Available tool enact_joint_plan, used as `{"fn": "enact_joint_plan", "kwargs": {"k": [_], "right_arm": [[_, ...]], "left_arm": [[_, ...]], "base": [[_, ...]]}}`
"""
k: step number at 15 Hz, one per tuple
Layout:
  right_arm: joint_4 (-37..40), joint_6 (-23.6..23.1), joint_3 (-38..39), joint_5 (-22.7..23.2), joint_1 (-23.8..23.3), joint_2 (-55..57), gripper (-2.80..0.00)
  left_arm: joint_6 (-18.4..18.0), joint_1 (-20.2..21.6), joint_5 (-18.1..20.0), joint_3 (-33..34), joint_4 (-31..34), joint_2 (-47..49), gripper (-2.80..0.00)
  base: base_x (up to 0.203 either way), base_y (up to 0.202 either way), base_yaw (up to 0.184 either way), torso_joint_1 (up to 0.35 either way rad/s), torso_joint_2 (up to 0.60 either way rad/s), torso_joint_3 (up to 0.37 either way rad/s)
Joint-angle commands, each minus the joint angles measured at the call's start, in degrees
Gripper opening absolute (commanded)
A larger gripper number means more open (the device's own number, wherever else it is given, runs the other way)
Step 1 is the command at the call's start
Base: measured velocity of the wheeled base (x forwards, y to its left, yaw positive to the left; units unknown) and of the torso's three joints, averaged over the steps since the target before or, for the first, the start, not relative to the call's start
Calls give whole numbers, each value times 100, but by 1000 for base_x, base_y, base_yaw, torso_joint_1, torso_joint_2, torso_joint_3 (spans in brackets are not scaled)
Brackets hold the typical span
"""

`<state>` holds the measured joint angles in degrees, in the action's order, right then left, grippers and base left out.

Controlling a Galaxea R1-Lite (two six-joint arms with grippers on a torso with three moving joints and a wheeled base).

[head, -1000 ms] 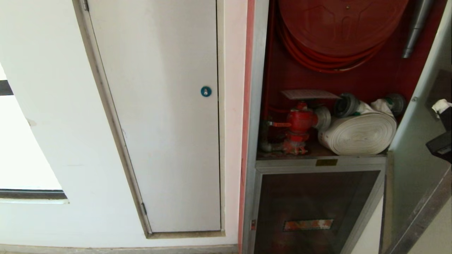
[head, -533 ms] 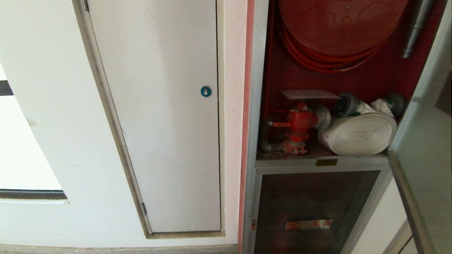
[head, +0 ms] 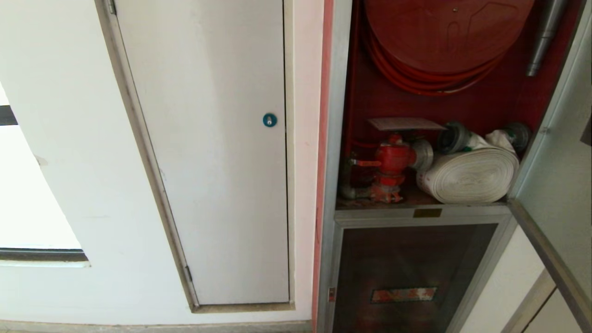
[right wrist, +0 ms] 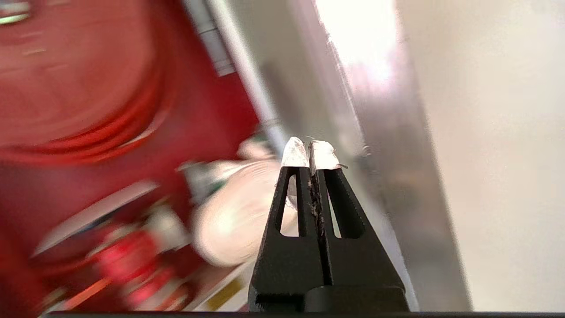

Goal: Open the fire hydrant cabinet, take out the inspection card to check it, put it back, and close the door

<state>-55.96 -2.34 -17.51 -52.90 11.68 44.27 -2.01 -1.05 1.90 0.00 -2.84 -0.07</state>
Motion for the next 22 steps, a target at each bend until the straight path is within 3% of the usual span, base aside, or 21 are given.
{"fn": "enact_joint_plan", "kwargs": {"k": [1, 7, 13, 15, 20, 22], "right_arm": [[140, 0, -212, -109, -674, 115, -280], [1358, 157, -864, -319, -1859, 282, -280], [3411, 884, -2118, -296, -2178, 452, -280], [3632, 1120, -2284, -195, -2530, 617, -280], [3662, 1493, -2421, 902, -4208, 1062, -280], [3663, 1574, -2431, 1378, -4640, 1148, -280]], "left_arm": [[-1, -1, 3, 123, -6, -1, -280], [-1, -1, -5, 123, -6, -1, -280], [-1, -1, 3, 132, -6, -1, -280], [-1, -1, -6, 131, -6, -1, -280], [-1, -1, -5, 123, -6, -1, -280], [-1, -1, -4, 132, -6, -1, -280]], "base": [[0, 0, 0, 0, 0, 0], [0, 0, 0, 0, 0, 0], [0, 0, 0, 0, 0, 0], [0, 0, 0, 0, 0, 0], [0, 0, 0, 0, 0, 0], [0, 0, 0, 0, 0, 0]]}}
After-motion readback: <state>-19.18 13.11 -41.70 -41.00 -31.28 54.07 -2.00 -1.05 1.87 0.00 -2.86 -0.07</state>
